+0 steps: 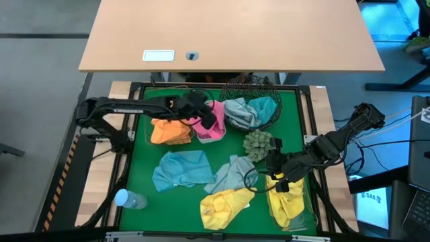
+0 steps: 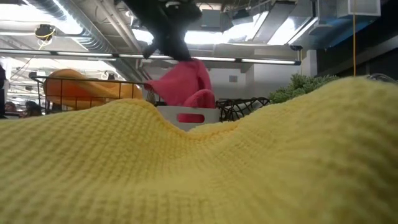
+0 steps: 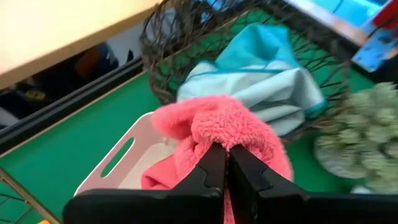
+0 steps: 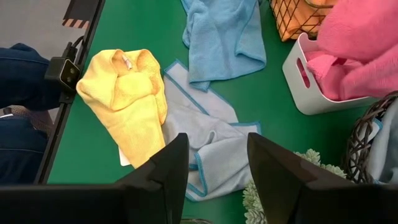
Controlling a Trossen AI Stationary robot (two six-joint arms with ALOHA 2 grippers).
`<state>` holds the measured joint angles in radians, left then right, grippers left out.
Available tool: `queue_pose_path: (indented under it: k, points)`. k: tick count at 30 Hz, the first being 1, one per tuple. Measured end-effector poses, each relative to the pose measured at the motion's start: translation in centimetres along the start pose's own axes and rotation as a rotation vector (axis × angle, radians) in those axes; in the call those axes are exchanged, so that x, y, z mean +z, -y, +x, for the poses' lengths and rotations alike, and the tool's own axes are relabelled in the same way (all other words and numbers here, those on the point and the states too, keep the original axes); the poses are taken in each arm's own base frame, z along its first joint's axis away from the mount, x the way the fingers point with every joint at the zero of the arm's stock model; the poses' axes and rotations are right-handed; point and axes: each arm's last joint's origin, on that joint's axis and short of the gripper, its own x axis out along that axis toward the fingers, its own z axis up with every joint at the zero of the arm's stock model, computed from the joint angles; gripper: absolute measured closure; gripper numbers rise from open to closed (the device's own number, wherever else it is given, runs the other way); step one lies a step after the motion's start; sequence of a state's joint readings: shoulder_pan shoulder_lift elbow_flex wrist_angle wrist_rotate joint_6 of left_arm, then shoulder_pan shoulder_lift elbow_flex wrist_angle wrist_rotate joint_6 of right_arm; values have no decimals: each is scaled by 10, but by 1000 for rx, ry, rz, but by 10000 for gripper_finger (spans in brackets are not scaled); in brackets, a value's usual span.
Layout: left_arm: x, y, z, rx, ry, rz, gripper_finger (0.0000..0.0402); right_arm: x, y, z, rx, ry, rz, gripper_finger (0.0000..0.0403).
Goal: Sort microfiber towel by color & place in baskets
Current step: Put the pink microfiber towel into the white bin
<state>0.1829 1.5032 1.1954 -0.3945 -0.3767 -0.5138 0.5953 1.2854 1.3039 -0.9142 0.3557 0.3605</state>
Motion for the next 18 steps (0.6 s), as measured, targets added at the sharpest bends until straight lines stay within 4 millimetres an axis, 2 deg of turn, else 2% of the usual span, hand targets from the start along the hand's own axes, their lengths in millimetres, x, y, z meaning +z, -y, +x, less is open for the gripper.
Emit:
queue_pose_path:
  k: [11, 18]
  points:
    - [-22, -4, 49, 57, -136, 56, 401, 0, 0, 0, 0, 0, 0, 240]
    - [-44, -4, 66, 12, -331, 126, 401, 0, 0, 0, 0, 0, 0, 240]
